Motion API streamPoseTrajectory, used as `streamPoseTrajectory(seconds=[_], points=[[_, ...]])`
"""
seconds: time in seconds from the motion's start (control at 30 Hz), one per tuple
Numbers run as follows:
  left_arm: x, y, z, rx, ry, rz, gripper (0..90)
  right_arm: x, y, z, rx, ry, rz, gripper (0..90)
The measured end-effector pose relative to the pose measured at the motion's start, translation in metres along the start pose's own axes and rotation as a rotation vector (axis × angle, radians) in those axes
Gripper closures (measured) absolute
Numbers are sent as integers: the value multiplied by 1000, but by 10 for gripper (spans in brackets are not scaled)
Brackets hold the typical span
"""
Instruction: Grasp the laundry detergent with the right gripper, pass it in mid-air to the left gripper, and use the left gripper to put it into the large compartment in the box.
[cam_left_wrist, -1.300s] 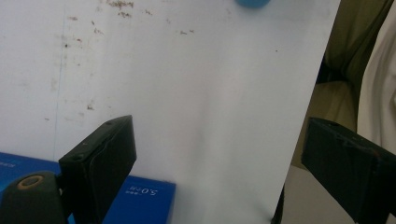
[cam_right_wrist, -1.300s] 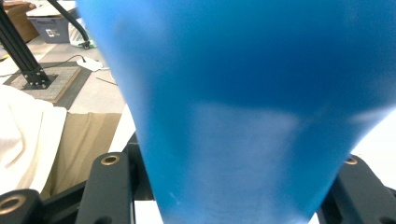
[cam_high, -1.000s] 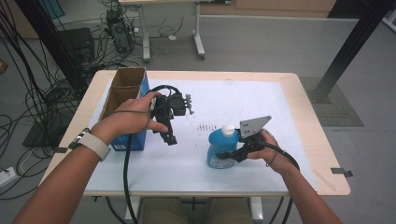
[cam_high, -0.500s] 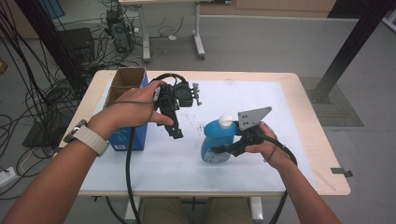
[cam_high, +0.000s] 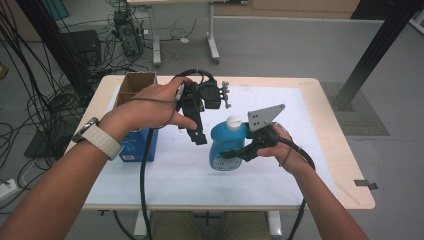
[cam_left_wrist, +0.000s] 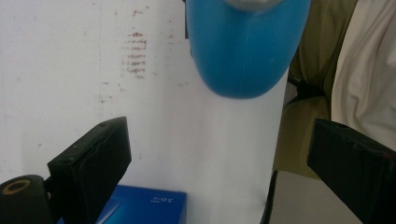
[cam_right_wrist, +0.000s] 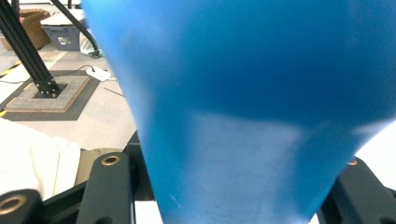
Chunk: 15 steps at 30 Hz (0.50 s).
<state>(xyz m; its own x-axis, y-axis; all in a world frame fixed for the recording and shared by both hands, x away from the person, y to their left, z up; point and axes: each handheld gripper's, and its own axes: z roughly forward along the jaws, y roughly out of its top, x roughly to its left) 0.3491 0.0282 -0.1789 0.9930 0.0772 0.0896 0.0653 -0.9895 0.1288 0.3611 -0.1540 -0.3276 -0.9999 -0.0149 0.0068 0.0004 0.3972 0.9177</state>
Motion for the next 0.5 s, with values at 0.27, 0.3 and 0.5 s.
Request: streamPoseTrajectory(seconds=[0.27, 0.3, 0.5], points=[[-2, 8, -4, -5, -7, 18, 68, 0, 7, 4, 4, 11, 15, 437], [-2, 8, -4, -6, -9, 20, 68, -1, 8, 5, 6, 13, 14, 437], [-1, 11, -6, -11, -5, 20, 67, -2, 12, 9, 10, 19, 22, 437]])
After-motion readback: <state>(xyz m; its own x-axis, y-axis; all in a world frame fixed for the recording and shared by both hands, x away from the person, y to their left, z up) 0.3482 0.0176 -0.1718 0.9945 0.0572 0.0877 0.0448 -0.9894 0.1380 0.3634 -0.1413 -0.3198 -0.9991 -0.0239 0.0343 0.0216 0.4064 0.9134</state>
